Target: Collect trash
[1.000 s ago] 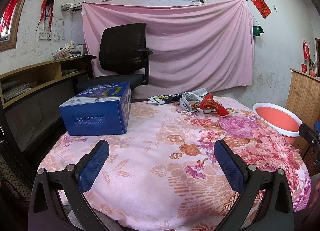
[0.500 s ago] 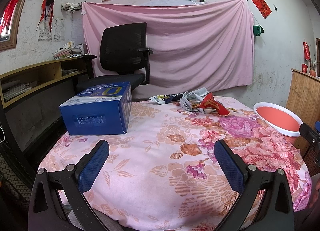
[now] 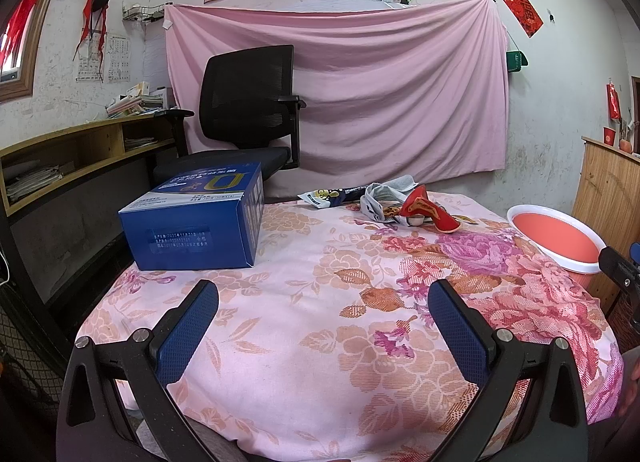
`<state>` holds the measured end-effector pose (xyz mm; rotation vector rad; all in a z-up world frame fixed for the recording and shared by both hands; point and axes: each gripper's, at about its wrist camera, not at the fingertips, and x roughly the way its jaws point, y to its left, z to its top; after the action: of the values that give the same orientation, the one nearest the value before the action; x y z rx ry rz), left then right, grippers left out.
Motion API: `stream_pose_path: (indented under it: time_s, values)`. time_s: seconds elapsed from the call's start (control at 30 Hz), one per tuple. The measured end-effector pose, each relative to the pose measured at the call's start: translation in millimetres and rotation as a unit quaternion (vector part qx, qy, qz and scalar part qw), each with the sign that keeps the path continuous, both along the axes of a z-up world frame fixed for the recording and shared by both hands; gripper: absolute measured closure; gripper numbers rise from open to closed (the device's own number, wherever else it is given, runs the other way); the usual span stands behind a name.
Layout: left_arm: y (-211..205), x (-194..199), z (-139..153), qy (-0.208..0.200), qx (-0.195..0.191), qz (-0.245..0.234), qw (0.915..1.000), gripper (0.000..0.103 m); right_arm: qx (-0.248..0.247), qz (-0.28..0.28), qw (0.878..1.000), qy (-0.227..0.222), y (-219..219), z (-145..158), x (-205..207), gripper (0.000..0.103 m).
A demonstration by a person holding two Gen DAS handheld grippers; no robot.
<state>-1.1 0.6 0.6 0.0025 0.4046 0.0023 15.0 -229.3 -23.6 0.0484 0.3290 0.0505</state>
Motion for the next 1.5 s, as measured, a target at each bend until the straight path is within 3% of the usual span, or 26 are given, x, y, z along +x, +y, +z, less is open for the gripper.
stream_pose_path:
  time_s: [0.63, 1.07, 1.5]
  values:
    - [3.1, 1.6, -1.7, -0.001, 0.001, 0.003, 1.0000, 0.001, 0.002, -0.002, 1.000, -0.002, 0.6, -0.8, -0.1, 0.000]
    - [8.3, 7.1, 8.1, -0.015, -0.009, 0.026, 0.9995, 0.001, -0.003, 0.005, 1.000, -0.024, 5.0, 14.6, -5.6, 0.000]
    - [-3.6, 28.7, 55.5, -0.075, -0.004, 0.022, 0.9969, 0.001, -0.018, 0.034, 0.995, -0.095, 12.0, 66.4, 4.2, 0.000]
